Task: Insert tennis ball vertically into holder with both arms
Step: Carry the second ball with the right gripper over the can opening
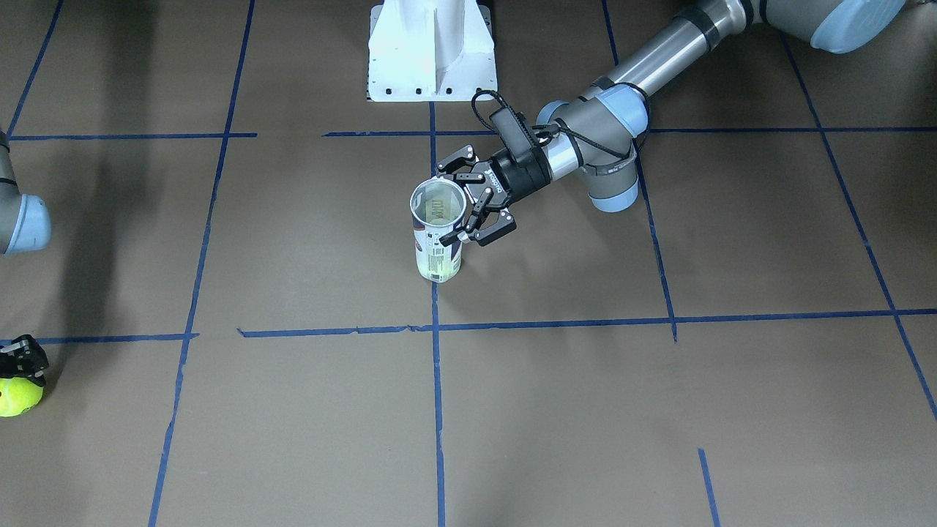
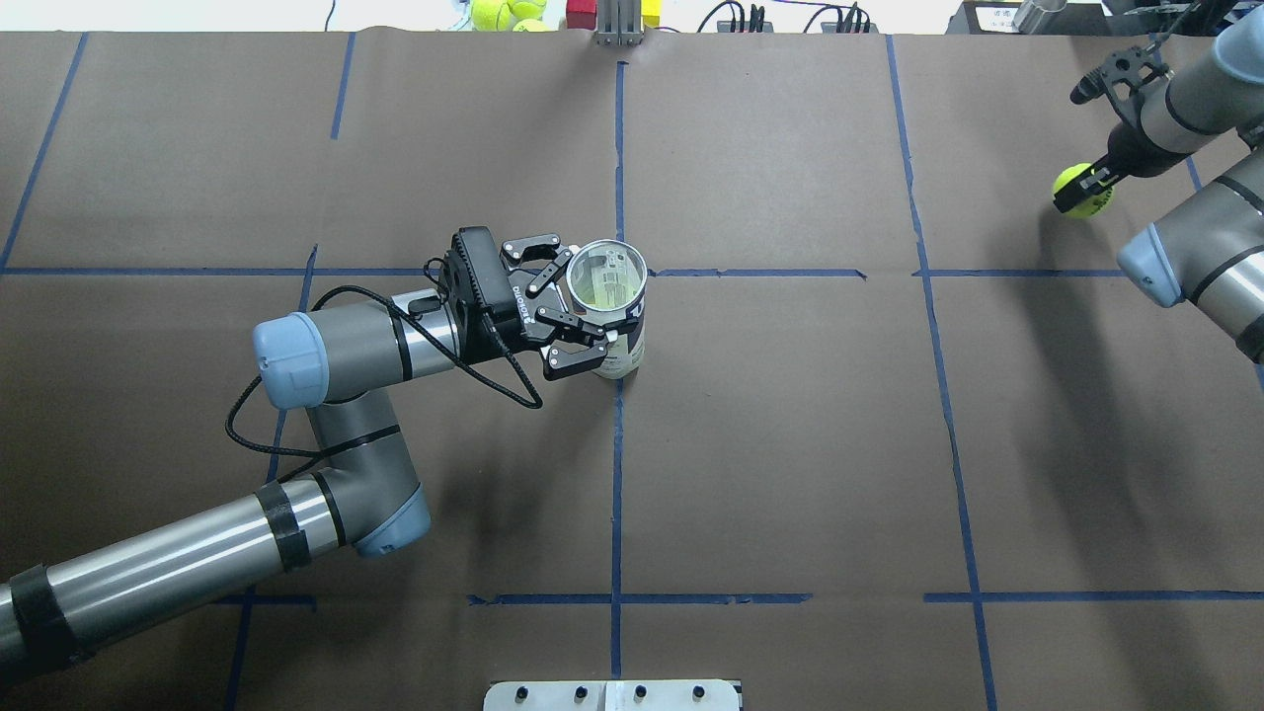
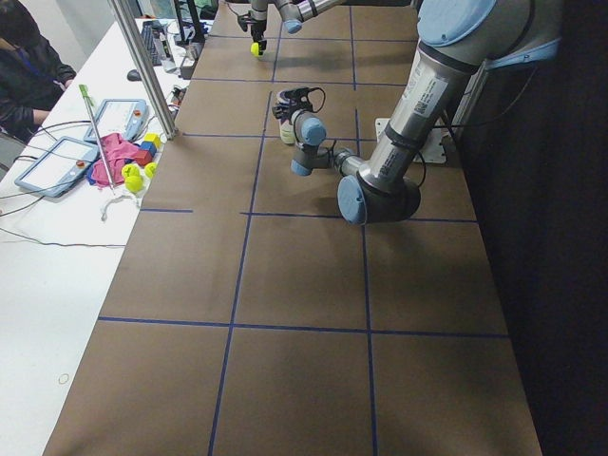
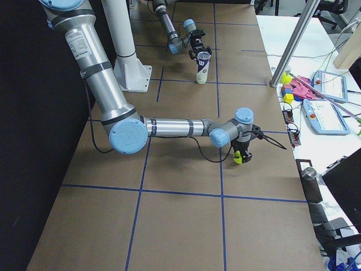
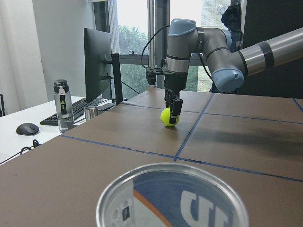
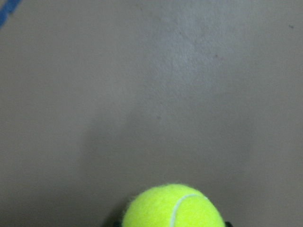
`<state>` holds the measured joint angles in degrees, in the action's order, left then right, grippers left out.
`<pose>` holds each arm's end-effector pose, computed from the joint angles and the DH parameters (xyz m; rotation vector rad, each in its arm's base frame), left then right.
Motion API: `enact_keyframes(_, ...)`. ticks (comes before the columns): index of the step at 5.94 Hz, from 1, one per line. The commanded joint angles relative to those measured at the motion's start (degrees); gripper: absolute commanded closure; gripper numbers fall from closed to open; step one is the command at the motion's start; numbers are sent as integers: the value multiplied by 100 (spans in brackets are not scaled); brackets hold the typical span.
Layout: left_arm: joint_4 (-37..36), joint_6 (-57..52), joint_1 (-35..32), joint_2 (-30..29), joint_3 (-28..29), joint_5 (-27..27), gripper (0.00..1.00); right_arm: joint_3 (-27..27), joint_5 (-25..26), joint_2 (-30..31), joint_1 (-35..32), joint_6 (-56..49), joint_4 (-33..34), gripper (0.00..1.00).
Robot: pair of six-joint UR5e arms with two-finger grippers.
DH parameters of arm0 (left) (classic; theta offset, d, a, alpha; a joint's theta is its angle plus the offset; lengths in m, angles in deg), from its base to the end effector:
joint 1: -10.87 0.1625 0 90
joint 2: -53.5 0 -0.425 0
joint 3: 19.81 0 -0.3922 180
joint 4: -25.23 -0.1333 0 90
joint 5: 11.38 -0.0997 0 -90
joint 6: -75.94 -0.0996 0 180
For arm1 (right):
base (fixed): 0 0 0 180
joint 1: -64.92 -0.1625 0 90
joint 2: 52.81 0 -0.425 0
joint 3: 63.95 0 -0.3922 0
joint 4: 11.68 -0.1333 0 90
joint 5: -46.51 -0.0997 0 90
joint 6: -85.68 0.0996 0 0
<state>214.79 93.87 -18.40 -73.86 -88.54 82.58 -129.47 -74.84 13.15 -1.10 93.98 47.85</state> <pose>0.5324 -0.4433 0.2587 1.5646 1.3399 0.5390 -0.2077 -0.6674 0.5774 0.3443 -0.6596 -0.4044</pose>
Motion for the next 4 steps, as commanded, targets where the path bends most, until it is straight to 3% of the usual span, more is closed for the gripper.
enact_keyframes(1, 2, 0, 0, 0, 0, 0, 20, -651, -440, -127, 10, 1088, 285, 91)
enact_keyframes(3, -7, 0, 9, -9, 0, 0, 20, -2142, -433, -434, 402, 2247, 1915, 92)
enact_keyframes(4, -7, 0, 9, -9, 0, 0, 20, -2515, -390, -549, 693, 3177, 1983, 92)
